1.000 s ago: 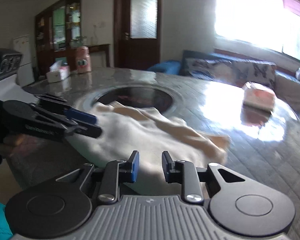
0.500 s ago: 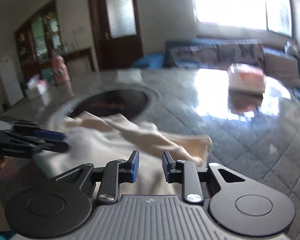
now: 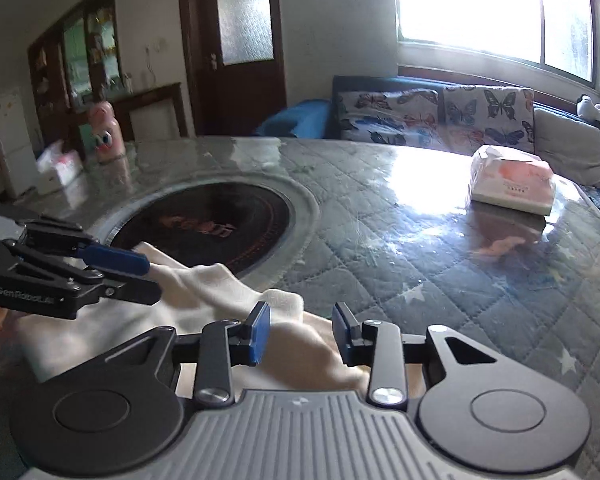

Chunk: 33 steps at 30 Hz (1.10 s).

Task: Fold clothes

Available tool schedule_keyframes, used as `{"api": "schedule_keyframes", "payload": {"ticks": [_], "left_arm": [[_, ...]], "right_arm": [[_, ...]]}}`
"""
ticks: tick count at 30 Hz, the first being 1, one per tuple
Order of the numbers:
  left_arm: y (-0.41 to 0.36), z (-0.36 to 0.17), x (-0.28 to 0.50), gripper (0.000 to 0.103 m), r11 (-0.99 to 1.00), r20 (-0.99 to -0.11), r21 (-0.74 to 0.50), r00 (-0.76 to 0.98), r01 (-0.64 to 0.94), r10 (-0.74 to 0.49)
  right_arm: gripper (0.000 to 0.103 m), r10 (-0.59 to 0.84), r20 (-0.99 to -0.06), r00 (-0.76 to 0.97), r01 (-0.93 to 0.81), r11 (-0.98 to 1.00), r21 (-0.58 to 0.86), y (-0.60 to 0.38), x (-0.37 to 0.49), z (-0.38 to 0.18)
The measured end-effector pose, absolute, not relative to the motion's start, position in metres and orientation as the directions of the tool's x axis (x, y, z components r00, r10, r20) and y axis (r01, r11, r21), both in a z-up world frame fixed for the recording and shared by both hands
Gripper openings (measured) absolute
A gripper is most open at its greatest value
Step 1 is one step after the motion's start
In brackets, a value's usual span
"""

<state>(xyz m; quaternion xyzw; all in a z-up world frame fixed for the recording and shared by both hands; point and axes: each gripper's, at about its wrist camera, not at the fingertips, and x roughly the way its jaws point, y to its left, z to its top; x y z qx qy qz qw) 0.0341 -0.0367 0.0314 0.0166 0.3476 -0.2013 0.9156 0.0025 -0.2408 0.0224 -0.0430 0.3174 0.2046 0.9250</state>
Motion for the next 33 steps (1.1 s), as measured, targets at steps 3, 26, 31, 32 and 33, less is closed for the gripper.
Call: {"api": "schedule_keyframes", "payload": {"ticks": [3, 26, 31, 32, 33], "left_arm": [[-0.042, 0.023, 0.047, 0.041, 0.928, -0.671, -0.079, 0.669, 0.363, -0.319], [-0.019, 0.033, 0.000, 0.066, 0.949, -0.636, -0.078, 0.718, 0.305, -0.284], [-0.006, 0.034, -0.025, 0.067, 0.959, -0.627, -0.057, 0.737, 0.278, -0.251], [-0.003, 0.035, -0.030, 0.068, 0.961, -0.626, -0.051, 0.742, 0.271, -0.242], [0.001, 0.035, -0.036, 0.068, 0.964, -0.626, -0.047, 0.745, 0.260, -0.232]], "right_arm": [[0.040, 0.332, -0.632, 0.700, -0.396, 0.917, 0.044, -0.238, 0.011, 0.012], [0.084, 0.429, -0.541, 0.724, -0.543, 0.837, -0.064, -0.190, -0.079, 0.027], [0.086, 0.420, -0.547, 0.724, -0.550, 0.830, -0.091, -0.184, -0.088, 0.022], [0.087, 0.419, -0.544, 0.727, -0.550, 0.830, -0.095, -0.185, -0.090, 0.022], [0.088, 0.418, -0.542, 0.729, -0.549, 0.830, -0.100, -0.185, -0.092, 0.023]]}}
